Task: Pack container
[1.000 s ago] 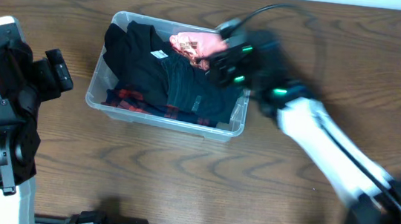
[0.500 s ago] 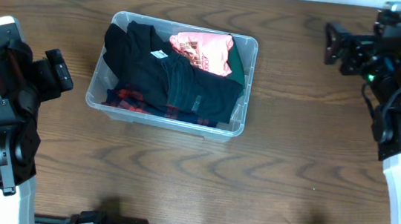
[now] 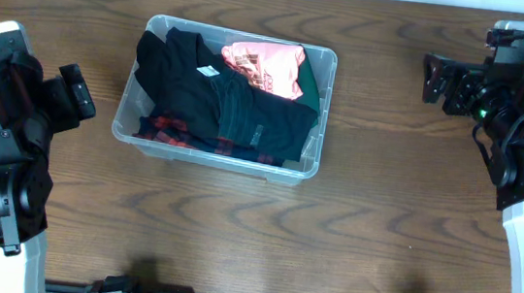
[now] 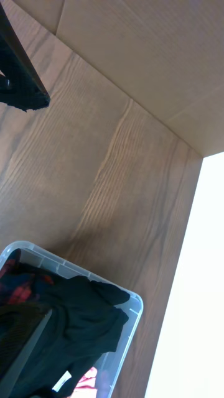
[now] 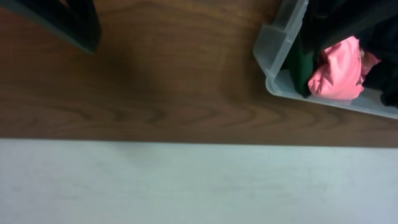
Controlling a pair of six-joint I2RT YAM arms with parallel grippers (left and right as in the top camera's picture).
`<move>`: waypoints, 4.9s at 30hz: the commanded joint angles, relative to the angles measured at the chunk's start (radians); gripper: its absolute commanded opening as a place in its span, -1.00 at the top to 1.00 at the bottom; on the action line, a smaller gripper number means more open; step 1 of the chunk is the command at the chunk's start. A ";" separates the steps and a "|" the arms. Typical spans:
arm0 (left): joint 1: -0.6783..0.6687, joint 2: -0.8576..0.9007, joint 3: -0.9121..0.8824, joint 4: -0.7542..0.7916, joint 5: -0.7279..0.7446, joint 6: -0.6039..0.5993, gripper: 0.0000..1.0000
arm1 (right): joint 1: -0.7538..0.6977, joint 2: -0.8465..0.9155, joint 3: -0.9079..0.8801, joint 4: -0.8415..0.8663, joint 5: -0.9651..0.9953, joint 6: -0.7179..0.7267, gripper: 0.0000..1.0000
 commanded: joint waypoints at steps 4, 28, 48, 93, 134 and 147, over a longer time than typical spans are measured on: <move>0.006 0.000 -0.002 -0.003 -0.012 -0.013 -0.96 | -0.005 -0.008 -0.004 0.002 -0.035 0.072 -0.99; 0.006 0.000 -0.002 -0.003 -0.012 -0.013 -0.96 | -0.051 -0.401 -0.154 -0.072 0.167 0.004 -0.99; 0.006 0.000 -0.002 -0.003 -0.012 -0.013 -0.96 | 0.040 -1.191 -0.986 0.161 0.141 0.079 -0.98; 0.006 0.000 -0.002 -0.003 -0.012 -0.012 -0.96 | 0.040 -1.259 -1.160 0.154 0.148 0.150 -0.99; -0.124 -1.001 -1.147 0.426 0.341 0.126 -0.96 | 0.040 -1.259 -1.160 0.154 0.148 0.150 -0.98; -0.138 -1.057 -1.250 0.442 0.337 0.100 -0.96 | 0.040 -1.259 -1.160 0.154 0.148 0.150 -0.99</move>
